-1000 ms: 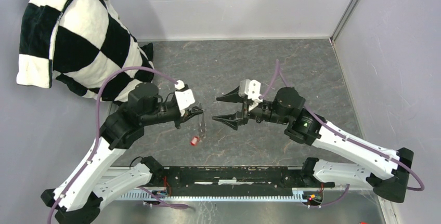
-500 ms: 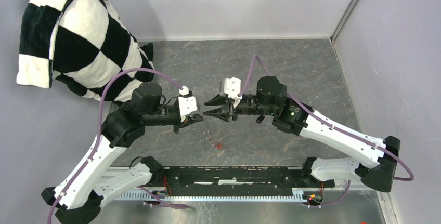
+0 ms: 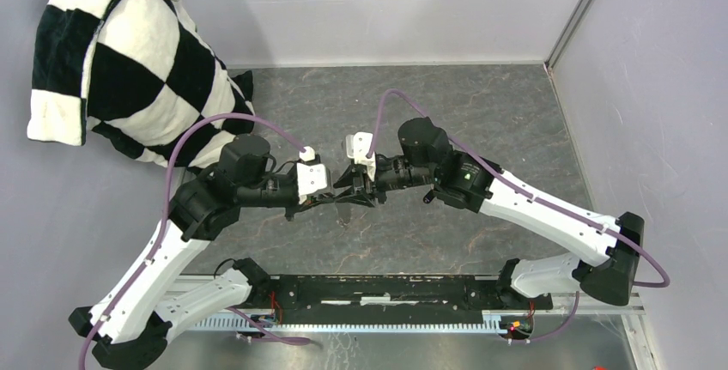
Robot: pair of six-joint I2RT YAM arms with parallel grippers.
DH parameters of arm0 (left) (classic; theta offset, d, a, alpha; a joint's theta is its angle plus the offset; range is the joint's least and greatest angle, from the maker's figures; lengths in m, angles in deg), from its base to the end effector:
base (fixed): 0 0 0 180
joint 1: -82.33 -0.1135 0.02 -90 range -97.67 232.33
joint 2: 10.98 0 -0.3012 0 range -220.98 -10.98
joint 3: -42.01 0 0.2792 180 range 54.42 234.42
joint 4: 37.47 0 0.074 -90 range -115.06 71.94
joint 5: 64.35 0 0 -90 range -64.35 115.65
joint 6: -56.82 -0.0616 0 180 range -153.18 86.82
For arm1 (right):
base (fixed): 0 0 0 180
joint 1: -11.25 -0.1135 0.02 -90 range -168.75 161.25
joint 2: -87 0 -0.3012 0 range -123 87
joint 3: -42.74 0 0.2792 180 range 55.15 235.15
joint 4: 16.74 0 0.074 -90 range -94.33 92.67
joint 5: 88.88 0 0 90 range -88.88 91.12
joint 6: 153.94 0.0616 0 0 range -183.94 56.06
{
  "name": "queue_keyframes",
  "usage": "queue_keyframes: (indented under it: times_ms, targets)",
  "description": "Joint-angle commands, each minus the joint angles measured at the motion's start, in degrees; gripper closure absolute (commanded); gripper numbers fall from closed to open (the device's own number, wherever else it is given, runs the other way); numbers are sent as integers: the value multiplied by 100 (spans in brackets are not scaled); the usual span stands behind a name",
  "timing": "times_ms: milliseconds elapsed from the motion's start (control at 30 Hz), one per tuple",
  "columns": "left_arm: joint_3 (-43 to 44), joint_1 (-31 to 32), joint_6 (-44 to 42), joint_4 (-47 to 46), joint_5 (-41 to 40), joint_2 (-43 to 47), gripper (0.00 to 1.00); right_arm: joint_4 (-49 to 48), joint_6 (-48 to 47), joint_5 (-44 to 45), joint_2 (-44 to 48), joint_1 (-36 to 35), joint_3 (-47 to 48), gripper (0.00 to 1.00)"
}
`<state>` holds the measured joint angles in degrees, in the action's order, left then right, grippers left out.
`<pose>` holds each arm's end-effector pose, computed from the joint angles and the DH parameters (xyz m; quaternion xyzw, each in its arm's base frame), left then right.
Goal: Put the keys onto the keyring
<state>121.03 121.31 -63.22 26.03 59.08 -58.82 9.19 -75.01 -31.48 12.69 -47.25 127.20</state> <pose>0.1051 -0.1287 0.4143 0.5896 0.6127 -0.2872 0.4409 0.1465 0.3026 0.4184 -0.5758 0.5320 0.4378 0.4402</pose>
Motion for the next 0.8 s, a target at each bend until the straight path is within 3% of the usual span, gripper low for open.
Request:
queue_keyframes:
  times_ms: [0, 167, 300, 500, 667, 767]
  targets:
    - [280, 3, -250, -57, 257, 69, 98, 90, -36, -95, -70, -12, 375, 63]
    - [330, 0, -209, -61, 264, 62, 98, 175, -57, -56, -164, -12, 433, 70]
    - [365, 4, -204, -61, 290, 64, 98, 258, -88, 7, -224, -14, 482, 86]
    - [487, -4, -184, -66, 339, -6, 98, 506, -176, 71, -321, -9, 629, 99]
    - [501, -1, -80, -174, 353, -21, 98, 356, -64, 205, -226, -8, 586, 99]
    - [449, 0, 103, -362, 342, 24, 85, -508, 378, 133, 160, 17, 77, 100]
